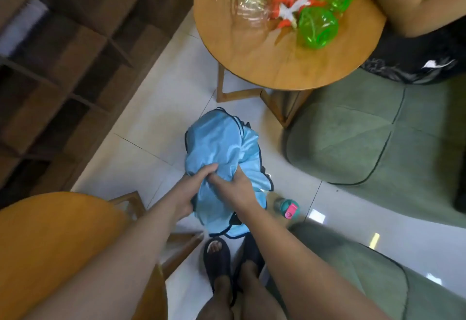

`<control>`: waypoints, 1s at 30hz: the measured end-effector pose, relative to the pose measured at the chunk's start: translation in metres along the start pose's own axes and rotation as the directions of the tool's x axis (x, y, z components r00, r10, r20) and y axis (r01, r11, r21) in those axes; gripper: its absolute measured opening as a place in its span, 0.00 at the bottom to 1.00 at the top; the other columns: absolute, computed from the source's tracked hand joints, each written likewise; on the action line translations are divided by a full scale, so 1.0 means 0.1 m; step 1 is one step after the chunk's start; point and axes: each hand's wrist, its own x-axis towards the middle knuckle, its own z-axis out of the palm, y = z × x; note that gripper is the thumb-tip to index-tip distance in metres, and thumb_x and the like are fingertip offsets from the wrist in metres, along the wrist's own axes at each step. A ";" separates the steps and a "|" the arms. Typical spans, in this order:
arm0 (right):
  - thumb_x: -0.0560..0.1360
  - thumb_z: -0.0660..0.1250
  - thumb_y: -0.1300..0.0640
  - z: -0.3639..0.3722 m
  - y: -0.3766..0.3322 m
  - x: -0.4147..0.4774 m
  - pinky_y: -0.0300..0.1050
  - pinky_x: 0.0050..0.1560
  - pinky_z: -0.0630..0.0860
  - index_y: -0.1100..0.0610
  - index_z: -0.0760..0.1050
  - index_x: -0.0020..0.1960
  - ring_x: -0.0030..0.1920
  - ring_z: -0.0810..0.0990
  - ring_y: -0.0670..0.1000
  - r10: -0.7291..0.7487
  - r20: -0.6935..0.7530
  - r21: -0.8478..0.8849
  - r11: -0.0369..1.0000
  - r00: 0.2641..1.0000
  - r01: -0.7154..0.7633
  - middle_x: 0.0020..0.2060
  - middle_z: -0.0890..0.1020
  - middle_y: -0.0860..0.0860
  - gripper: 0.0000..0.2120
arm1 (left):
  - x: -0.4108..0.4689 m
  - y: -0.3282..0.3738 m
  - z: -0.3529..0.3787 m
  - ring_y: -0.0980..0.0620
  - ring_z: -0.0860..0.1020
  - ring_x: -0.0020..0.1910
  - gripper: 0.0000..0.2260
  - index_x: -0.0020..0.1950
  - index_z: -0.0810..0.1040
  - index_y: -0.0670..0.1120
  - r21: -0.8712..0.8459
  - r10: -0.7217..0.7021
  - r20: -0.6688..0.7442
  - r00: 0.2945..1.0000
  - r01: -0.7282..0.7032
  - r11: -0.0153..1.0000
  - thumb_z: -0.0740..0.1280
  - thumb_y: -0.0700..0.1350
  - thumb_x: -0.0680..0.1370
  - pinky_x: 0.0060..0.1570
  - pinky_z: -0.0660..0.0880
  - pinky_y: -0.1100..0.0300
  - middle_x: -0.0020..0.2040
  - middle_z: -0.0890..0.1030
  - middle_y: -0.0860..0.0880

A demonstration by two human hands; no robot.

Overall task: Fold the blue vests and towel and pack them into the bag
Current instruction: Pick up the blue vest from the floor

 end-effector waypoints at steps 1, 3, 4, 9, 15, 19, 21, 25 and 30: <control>0.71 0.73 0.39 0.01 -0.18 -0.16 0.50 0.58 0.84 0.38 0.81 0.56 0.51 0.85 0.40 -0.021 0.012 0.000 1.000 1.000 0.021 0.48 0.86 0.34 0.14 | -0.22 0.12 -0.03 0.45 0.87 0.57 0.20 0.69 0.81 0.51 -0.004 0.022 0.000 1.000 -0.022 1.000 0.75 0.55 0.79 0.56 0.83 0.48 0.59 0.87 0.46; 0.72 0.73 0.39 0.03 -0.54 -0.45 0.51 0.58 0.84 0.40 0.81 0.57 0.51 0.85 0.40 -0.069 0.039 -0.015 0.997 0.997 0.069 0.48 0.86 0.36 0.15 | -0.65 0.34 -0.09 0.45 0.87 0.57 0.20 0.69 0.81 0.51 -0.015 0.063 -0.010 0.998 -0.063 0.998 0.74 0.55 0.79 0.56 0.82 0.48 0.59 0.87 0.46; 0.72 0.73 0.39 0.04 -0.72 -0.59 0.52 0.57 0.84 0.40 0.81 0.57 0.51 0.85 0.41 -0.093 0.051 -0.025 0.995 0.994 0.095 0.49 0.86 0.37 0.15 | -0.86 0.45 -0.12 0.45 0.87 0.56 0.19 0.69 0.82 0.51 -0.027 0.082 -0.022 0.996 -0.082 0.996 0.74 0.55 0.79 0.56 0.83 0.48 0.58 0.88 0.46; 0.73 0.74 0.39 0.24 -1.48 -1.27 0.54 0.57 0.84 0.41 0.78 0.59 0.53 0.85 0.46 -0.228 0.103 -0.079 0.968 0.968 0.236 0.52 0.85 0.40 0.16 | -1.82 0.82 -0.39 0.44 0.87 0.57 0.17 0.67 0.83 0.51 -0.100 0.191 -0.079 0.978 -0.198 0.975 0.74 0.54 0.79 0.55 0.83 0.48 0.59 0.87 0.46; 0.72 0.75 0.40 0.74 -2.06 -1.96 0.52 0.58 0.83 0.40 0.78 0.60 0.53 0.84 0.42 -0.336 0.249 -0.056 0.932 0.909 0.359 0.51 0.85 0.39 0.19 | -2.71 0.95 -1.01 0.44 0.85 0.62 0.21 0.70 0.82 0.49 -0.176 0.293 -0.138 0.946 -0.315 0.933 0.74 0.54 0.79 0.59 0.82 0.49 0.63 0.85 0.45; 0.75 0.76 0.44 1.19 -2.26 -2.43 0.49 0.58 0.82 0.40 0.75 0.59 0.53 0.83 0.42 -0.374 0.336 -0.070 0.905 0.864 0.419 0.49 0.83 0.37 0.16 | -3.26 0.85 -1.49 0.46 0.85 0.60 0.20 0.69 0.82 0.49 -0.178 0.355 -0.225 0.907 -0.397 0.900 0.75 0.54 0.79 0.61 0.82 0.49 0.62 0.86 0.47; 0.75 0.76 0.44 1.44 -2.30 -2.68 0.50 0.59 0.82 0.40 0.75 0.60 0.55 0.84 0.45 -0.388 0.386 -0.078 0.890 0.837 0.449 0.51 0.83 0.38 0.16 | -3.52 0.73 -1.77 0.45 0.85 0.61 0.24 0.70 0.81 0.50 -0.173 0.366 -0.269 0.891 -0.419 0.891 0.77 0.56 0.76 0.67 0.78 0.45 0.63 0.86 0.47; 0.73 0.76 0.41 1.98 -2.27 -3.12 0.55 0.61 0.82 0.38 0.75 0.60 0.57 0.84 0.46 -0.385 0.467 -0.095 0.873 0.796 0.478 0.55 0.85 0.41 0.18 | -4.03 0.44 -2.28 0.45 0.85 0.61 0.24 0.69 0.82 0.51 -0.210 0.353 -0.326 0.877 -0.431 0.877 0.77 0.57 0.75 0.68 0.77 0.44 0.62 0.86 0.47; 0.73 0.76 0.40 2.52 -2.07 -3.50 0.52 0.60 0.82 0.39 0.74 0.61 0.56 0.83 0.45 -0.328 0.573 -0.136 0.866 0.751 0.482 0.56 0.84 0.41 0.19 | -4.43 -0.01 -2.74 0.45 0.86 0.58 0.19 0.69 0.81 0.51 -0.280 0.319 -0.398 0.860 -0.444 0.851 0.74 0.55 0.79 0.58 0.81 0.49 0.61 0.87 0.47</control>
